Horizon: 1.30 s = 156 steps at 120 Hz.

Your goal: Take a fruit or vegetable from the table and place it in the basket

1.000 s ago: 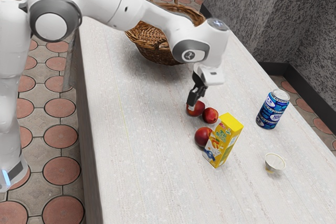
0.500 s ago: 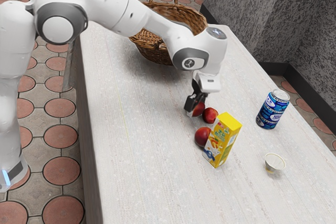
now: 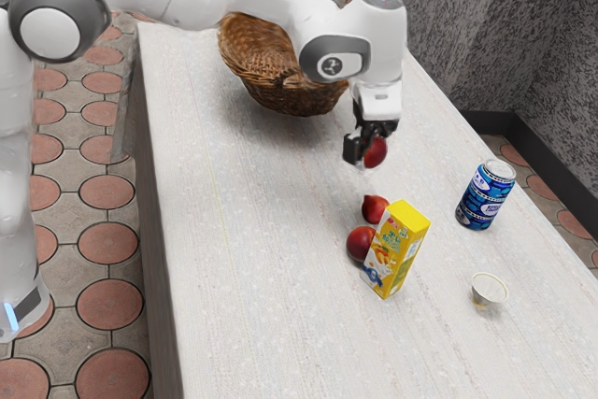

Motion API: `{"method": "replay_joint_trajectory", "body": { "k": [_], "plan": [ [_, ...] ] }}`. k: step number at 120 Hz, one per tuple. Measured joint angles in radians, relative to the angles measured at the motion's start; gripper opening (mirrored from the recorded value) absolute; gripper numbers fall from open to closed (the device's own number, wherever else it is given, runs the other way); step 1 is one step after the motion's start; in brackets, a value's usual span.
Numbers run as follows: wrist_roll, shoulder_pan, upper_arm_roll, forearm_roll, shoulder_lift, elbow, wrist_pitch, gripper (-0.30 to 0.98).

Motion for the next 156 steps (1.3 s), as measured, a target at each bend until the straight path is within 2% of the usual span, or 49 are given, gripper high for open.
{"method": "replay_joint_trajectory", "body": {
  "k": [18, 33, 49, 59, 91, 113, 131, 141, 156],
  "plan": [
    [0.008, -0.013, 0.023, 0.008, -0.160, 0.057, -0.049, 0.38],
    [0.013, -0.082, 0.169, 0.013, -0.210, 0.165, -0.120, 0.38],
    [0.019, 0.025, 0.346, 0.015, -0.206, 0.198, -0.179, 0.36],
    [0.023, 0.092, 0.404, 0.014, -0.187, 0.210, -0.202, 0.36],
    [0.031, 0.277, 0.425, 0.007, -0.120, 0.237, -0.232, 0.36],
    [0.035, 0.340, 0.424, 0.007, -0.112, 0.237, -0.233, 0.36],
    [0.038, 0.293, 0.424, 0.008, -0.110, 0.237, -0.233, 0.36],
    [0.039, 0.233, 0.423, 0.009, -0.111, 0.236, -0.236, 0.51],
    [0.037, 0.124, 0.423, 0.009, -0.111, 0.236, -0.243, 0.61]
  ]
}}
